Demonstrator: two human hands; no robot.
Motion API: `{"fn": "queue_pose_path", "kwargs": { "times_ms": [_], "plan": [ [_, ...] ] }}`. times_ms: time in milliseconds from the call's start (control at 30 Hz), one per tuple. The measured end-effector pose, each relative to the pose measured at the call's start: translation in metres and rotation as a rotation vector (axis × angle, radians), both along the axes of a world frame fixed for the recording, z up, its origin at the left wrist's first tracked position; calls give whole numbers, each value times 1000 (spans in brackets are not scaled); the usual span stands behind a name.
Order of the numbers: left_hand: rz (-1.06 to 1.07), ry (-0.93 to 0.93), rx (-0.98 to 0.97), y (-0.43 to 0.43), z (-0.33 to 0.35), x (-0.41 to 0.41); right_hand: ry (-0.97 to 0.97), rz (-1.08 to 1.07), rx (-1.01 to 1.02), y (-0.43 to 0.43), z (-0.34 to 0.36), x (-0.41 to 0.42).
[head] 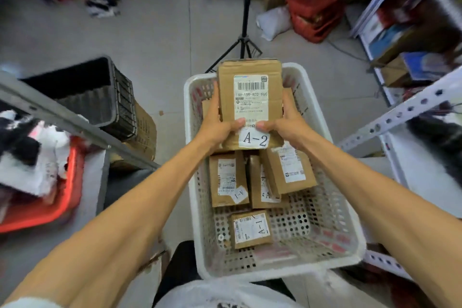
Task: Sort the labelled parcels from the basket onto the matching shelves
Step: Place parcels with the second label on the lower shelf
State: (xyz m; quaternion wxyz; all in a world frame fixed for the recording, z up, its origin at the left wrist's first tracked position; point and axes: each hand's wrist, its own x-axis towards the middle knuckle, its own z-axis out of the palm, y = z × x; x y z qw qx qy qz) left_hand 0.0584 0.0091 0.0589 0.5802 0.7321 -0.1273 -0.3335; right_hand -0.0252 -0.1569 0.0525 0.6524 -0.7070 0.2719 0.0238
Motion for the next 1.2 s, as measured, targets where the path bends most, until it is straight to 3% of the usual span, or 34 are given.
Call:
{"fn": "queue_pose_path", "kwargs": {
  "times_ms": [200,433,833,1200],
  "plan": [
    [-84,-123,-69,20,65,-23,-195,-71,-96,32,67,-44],
    [-253,-212,-133,56,110,-70,-262,-192,-176,79,114,-113],
    [-404,-253,-204,108,136,-184,-241,-263,-262,145,134,-254],
    [-598,-241,-218,132,130,-361,-270,-435,-250,196,125,-455]
  ]
}}
